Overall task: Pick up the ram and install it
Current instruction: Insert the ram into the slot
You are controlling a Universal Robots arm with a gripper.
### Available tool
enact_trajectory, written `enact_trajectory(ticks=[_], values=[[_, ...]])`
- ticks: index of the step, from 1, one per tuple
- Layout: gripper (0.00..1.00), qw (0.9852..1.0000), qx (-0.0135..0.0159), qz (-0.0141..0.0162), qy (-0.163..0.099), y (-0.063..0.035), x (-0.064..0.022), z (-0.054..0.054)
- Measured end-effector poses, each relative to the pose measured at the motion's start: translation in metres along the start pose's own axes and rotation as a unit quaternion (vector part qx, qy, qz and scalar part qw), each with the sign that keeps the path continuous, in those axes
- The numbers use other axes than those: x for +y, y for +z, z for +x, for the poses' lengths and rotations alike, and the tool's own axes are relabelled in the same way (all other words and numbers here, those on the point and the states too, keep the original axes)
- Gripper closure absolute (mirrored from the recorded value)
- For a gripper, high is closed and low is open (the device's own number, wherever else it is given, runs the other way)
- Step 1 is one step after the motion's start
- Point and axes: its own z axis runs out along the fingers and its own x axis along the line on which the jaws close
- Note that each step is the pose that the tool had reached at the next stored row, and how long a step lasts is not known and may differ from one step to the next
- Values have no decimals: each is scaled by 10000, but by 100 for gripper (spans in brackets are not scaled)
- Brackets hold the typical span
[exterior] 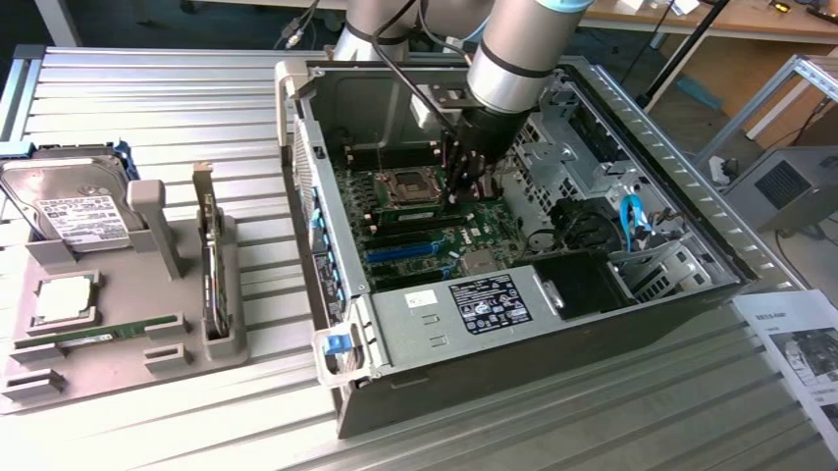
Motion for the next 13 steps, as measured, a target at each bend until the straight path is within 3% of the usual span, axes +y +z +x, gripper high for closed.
enact_trajectory(ticks=[13], values=[[88,10000,-1,0,-45,5,2,-3]])
